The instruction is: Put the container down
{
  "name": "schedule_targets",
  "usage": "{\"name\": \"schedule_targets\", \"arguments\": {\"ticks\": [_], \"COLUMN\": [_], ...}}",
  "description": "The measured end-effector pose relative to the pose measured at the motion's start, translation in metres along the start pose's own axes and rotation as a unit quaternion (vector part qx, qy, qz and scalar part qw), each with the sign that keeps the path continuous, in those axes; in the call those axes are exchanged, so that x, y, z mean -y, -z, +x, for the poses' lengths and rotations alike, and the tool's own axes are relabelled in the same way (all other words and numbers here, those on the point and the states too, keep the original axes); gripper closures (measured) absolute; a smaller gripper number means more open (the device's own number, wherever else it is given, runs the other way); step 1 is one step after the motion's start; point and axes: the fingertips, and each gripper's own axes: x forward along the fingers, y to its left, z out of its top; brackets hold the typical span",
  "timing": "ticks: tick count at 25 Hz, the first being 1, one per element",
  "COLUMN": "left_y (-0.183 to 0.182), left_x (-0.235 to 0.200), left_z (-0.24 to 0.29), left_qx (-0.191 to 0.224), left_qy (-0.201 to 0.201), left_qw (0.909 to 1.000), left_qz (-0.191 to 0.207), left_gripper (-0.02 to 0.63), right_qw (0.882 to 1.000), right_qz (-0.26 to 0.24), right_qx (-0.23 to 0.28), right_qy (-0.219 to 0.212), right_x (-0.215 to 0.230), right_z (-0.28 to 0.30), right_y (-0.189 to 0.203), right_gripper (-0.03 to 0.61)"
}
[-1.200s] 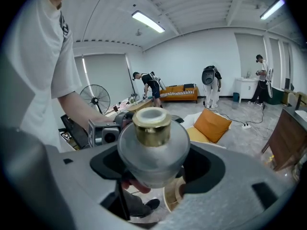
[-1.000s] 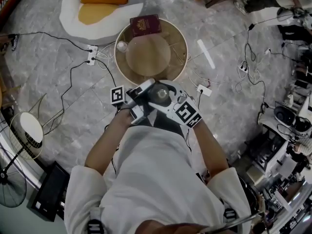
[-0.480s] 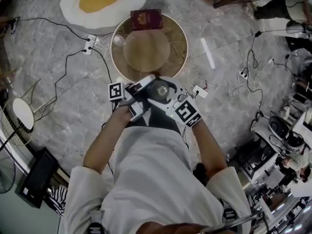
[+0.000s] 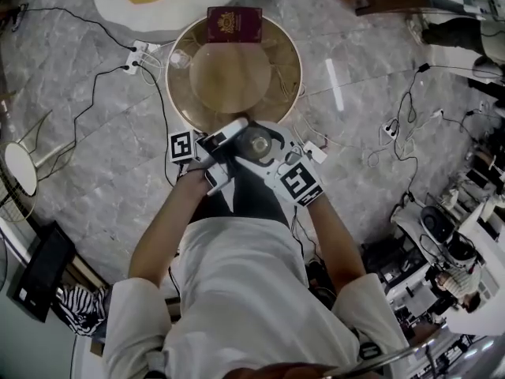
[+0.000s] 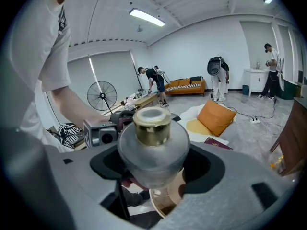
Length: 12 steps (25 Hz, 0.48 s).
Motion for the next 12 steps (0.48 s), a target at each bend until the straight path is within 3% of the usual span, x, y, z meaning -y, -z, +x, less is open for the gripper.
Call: {"name": "schedule_targets", "arguments": {"ticks": [12], "left_y": [-0.058], "left_x": [-0.07], "left_z": [0.032], "left_qx": [0.044], "left_qy": [-0.012], "left_qw": [0.9989], "left_qz": [0.003], "left_gripper": [0.313], "right_qw": [1.0], "right_qz": [0.02], "right_qx": [-0.015], "right_qy": [-0.01], "right_x": [0.081], "right_z": [0.026], "right_y": [0.062], "right_gripper": [0.244]}}
